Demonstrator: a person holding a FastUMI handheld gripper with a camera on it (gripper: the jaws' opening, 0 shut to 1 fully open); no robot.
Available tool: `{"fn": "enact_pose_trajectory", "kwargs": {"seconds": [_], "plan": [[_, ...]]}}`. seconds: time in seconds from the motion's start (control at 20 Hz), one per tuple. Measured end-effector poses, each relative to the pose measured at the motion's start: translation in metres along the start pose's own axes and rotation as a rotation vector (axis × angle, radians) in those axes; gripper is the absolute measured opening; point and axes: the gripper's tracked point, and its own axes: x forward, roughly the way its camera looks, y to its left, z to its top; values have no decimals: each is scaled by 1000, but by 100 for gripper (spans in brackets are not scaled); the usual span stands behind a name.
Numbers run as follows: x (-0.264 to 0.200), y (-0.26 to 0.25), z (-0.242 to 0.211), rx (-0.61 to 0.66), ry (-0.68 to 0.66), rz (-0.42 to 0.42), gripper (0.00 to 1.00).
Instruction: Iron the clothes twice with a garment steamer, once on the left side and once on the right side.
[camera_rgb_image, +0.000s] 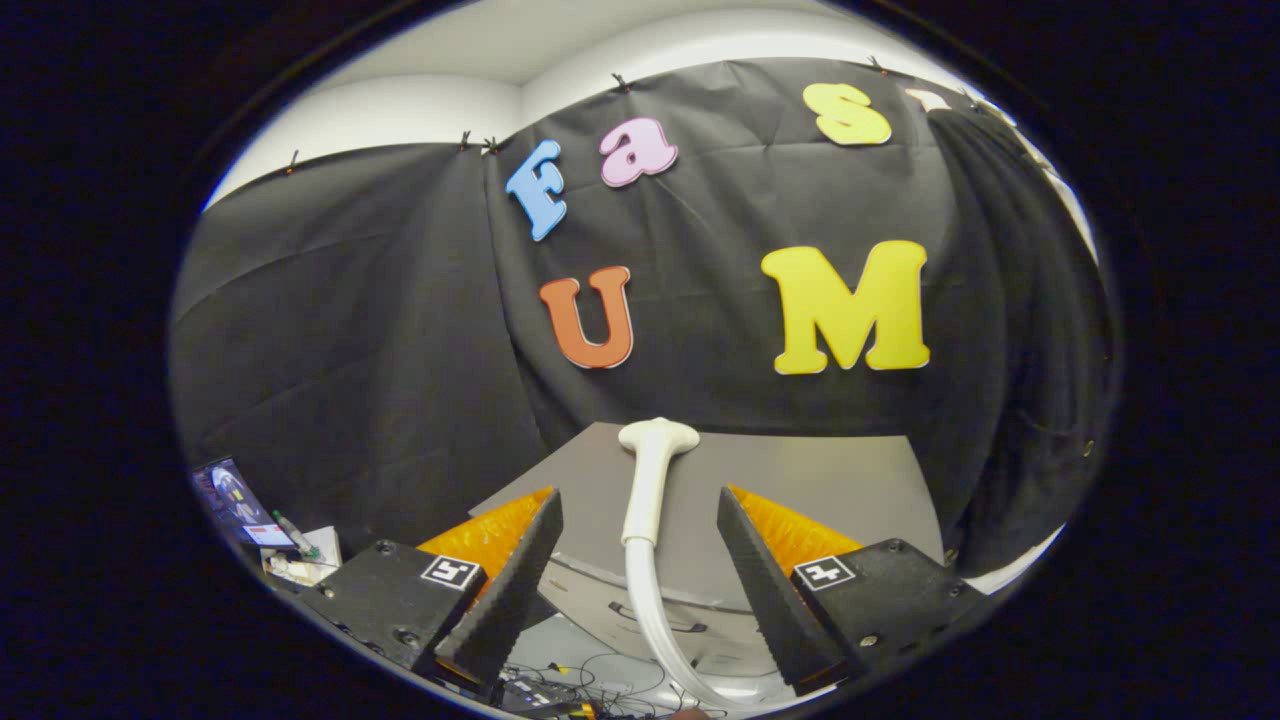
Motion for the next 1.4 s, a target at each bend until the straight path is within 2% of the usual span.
{"fn": "enact_pose_trajectory", "kwargs": {"seconds": [0.2,0.5,0.75,0.9,1.05,1.1,1.15,1.25,1.35,1.4], "plan": [[53,4,-5,-4,119,48,98],[125,-4,-21,9,283,26,96],[168,-6,-26,31,353,25,92],[185,-8,-36,35,407,4,84],[196,-14,-49,27,461,-26,79],[200,-14,-45,16,440,-39,74],[202,-18,-48,5,453,-60,74],[204,-19,-48,10,446,-89,60],[202,-16,-46,44,440,-95,55],[203,-14,-49,63,441,-89,46]]}}
